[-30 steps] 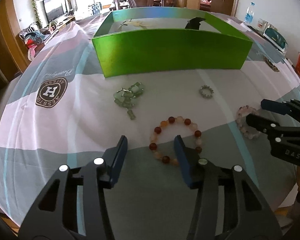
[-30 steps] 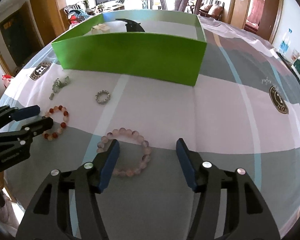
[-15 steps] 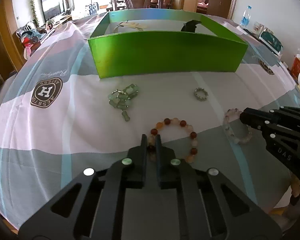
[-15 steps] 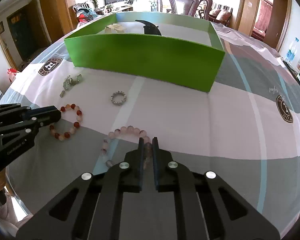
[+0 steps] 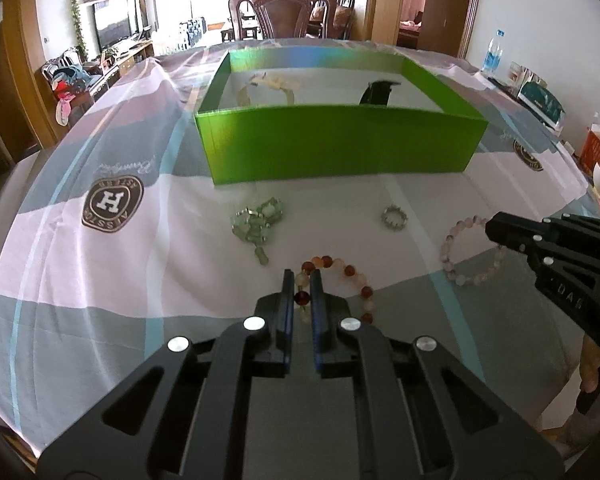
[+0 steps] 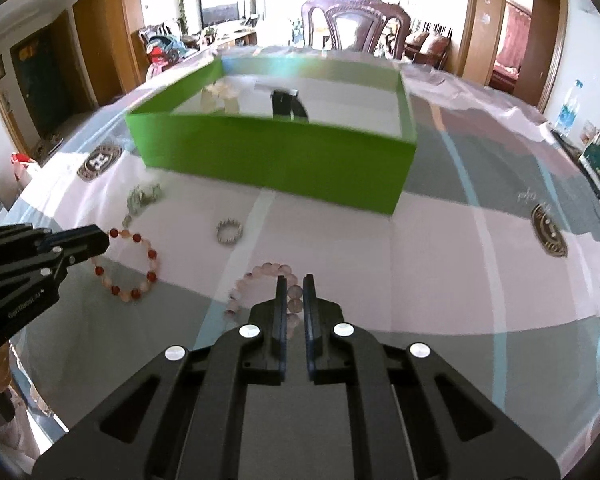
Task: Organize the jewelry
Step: 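Grasp the pink bead bracelet with the right tool while the left tool grasps the orange-red bracelet, then carry both bead bracelets over the green box and open both tools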
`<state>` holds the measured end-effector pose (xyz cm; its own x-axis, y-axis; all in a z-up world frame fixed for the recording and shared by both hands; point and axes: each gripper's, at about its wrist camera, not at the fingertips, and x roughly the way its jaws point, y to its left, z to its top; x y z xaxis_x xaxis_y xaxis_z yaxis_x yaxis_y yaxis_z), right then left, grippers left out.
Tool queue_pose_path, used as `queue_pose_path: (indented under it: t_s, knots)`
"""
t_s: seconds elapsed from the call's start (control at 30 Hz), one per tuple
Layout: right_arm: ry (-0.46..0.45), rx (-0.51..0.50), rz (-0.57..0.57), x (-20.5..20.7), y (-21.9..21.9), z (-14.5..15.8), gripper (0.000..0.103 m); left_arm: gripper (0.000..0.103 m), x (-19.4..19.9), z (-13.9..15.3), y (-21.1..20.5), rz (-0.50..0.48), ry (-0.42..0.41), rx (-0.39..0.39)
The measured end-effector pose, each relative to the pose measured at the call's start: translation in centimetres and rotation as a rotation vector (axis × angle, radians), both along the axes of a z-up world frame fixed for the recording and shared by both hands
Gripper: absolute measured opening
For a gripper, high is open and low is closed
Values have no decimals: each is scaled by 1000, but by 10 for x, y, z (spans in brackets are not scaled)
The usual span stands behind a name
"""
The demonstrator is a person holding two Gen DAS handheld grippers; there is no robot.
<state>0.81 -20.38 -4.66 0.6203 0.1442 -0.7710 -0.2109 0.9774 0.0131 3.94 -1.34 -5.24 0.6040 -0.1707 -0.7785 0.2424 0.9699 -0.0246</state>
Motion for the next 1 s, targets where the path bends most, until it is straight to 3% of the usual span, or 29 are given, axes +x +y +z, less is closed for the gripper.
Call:
queue_pose_path:
  t_s: [0.5,0.8,1.0]
  knots:
    - [-163,-28,14,3,5,55,8,8,3,58,-5,-13,-134,-44]
    - [-115,-33,23,13,16,40,8,8,16,48,-13,-15,-86,-55]
    - [-205,-10,-22,29,9,80,8,8,45,76,-4,30,-122,-92]
